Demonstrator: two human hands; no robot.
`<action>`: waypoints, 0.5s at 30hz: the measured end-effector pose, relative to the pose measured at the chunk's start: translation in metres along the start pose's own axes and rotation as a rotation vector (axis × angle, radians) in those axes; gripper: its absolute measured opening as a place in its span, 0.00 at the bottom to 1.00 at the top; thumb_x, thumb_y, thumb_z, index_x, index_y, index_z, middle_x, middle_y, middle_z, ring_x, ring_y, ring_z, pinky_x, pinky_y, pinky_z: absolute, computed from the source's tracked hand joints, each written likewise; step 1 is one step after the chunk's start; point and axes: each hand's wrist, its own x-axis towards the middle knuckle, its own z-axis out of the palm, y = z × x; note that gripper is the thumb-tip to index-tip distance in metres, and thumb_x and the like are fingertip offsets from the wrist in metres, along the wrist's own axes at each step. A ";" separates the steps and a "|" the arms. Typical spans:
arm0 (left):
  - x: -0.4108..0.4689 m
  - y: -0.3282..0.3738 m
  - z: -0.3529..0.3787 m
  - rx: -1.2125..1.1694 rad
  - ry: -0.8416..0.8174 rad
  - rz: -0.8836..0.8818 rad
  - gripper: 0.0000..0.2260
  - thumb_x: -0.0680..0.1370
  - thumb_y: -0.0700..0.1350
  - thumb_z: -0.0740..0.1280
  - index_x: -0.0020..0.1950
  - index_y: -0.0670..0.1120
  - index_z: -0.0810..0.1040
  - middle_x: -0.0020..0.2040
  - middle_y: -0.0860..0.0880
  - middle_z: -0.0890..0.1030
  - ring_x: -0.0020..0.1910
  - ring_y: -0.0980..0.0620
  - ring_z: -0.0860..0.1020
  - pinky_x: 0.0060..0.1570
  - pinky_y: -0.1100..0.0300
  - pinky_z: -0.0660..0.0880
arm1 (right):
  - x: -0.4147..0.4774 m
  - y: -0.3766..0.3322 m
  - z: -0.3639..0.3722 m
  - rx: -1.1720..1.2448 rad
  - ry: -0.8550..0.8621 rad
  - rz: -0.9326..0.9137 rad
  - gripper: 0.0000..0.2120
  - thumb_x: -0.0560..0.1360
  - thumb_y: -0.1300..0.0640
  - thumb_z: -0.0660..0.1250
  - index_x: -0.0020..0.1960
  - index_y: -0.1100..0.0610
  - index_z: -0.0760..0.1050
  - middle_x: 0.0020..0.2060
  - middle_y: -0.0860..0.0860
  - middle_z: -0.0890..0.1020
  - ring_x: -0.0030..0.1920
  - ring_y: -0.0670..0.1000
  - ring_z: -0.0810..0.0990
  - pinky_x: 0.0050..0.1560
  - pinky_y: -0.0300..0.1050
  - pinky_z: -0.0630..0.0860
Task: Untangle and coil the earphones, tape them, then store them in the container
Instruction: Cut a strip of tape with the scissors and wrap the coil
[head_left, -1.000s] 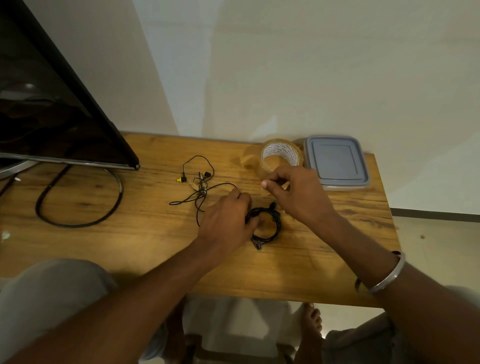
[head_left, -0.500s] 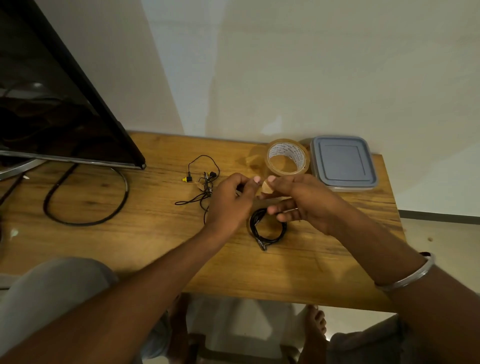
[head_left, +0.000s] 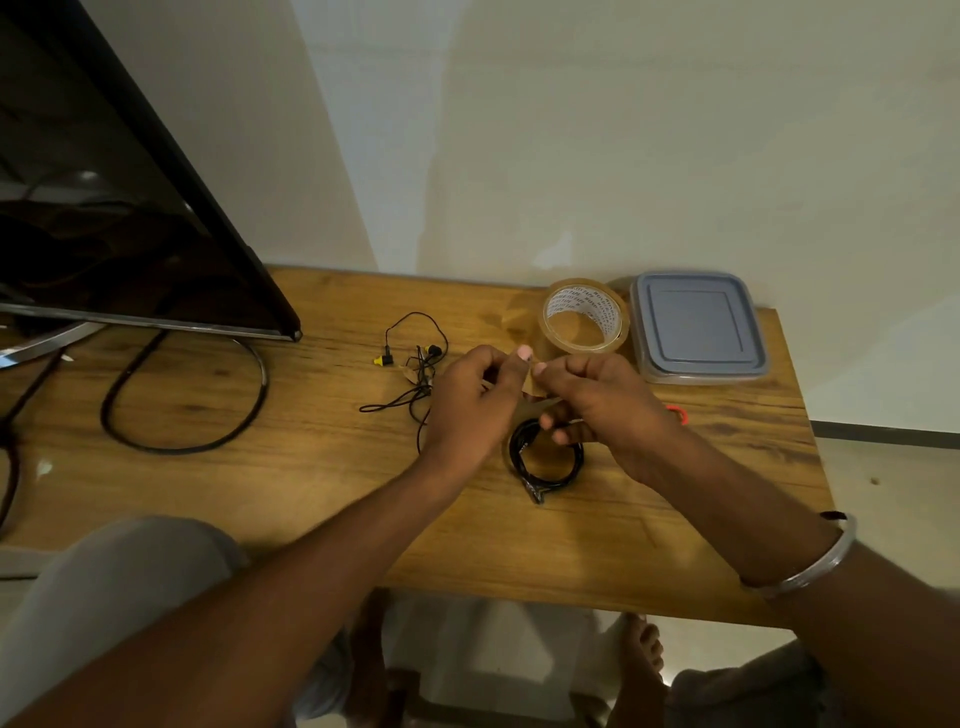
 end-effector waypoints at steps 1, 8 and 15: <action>0.000 0.001 0.000 -0.082 -0.029 -0.079 0.15 0.81 0.54 0.64 0.40 0.45 0.77 0.28 0.56 0.74 0.26 0.61 0.71 0.30 0.63 0.68 | 0.000 0.000 0.001 -0.015 0.008 -0.010 0.14 0.81 0.55 0.67 0.54 0.68 0.79 0.41 0.55 0.83 0.30 0.46 0.79 0.28 0.39 0.76; 0.002 0.013 -0.008 -0.647 -0.143 -0.577 0.31 0.80 0.66 0.53 0.56 0.41 0.79 0.41 0.47 0.81 0.29 0.53 0.73 0.26 0.61 0.66 | 0.002 -0.004 -0.011 -0.175 0.157 -0.148 0.11 0.82 0.55 0.65 0.50 0.61 0.81 0.41 0.56 0.84 0.34 0.48 0.80 0.31 0.40 0.78; -0.023 -0.004 -0.003 0.946 -0.253 0.142 0.19 0.75 0.60 0.68 0.58 0.49 0.76 0.54 0.51 0.76 0.52 0.50 0.78 0.48 0.54 0.76 | 0.010 0.003 -0.024 -0.624 0.344 -0.536 0.08 0.79 0.55 0.69 0.43 0.55 0.83 0.38 0.45 0.83 0.39 0.43 0.80 0.39 0.35 0.75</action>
